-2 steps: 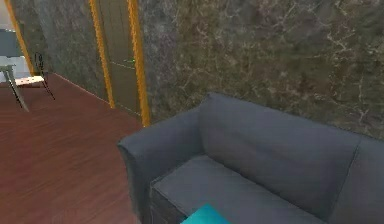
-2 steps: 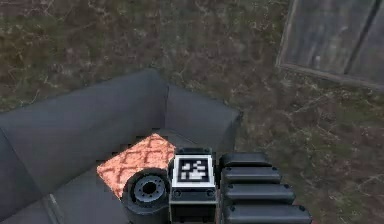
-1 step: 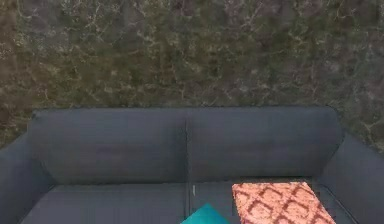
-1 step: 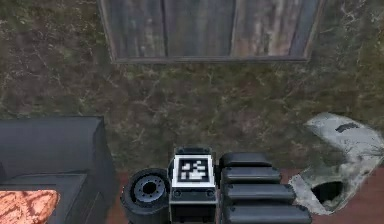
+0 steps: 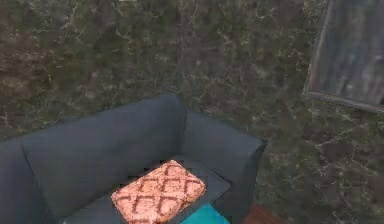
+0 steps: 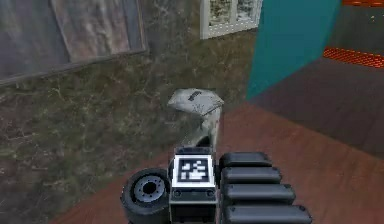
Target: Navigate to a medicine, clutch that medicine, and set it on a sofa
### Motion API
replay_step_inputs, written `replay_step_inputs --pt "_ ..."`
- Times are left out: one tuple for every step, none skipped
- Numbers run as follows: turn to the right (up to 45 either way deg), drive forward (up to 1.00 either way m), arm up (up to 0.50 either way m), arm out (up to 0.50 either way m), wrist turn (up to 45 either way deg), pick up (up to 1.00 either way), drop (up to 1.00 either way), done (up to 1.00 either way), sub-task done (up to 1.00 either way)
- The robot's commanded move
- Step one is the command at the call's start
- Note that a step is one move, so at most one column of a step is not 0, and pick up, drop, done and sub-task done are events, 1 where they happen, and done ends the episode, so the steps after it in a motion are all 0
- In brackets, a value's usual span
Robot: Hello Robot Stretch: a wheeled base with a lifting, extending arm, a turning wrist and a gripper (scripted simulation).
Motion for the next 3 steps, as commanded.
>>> replay_step_inputs --pt "-45.0 0.00 0.00 0.00 0.0 0.00 0.00 0.00 0.00" --pt "-36.0 0.00 0.00 0.00 0.0 0.00 0.00 0.00 0.00" --pt "27.0 0.00 0.00 0.00 0.0 0.00 0.00 0.00 0.00"
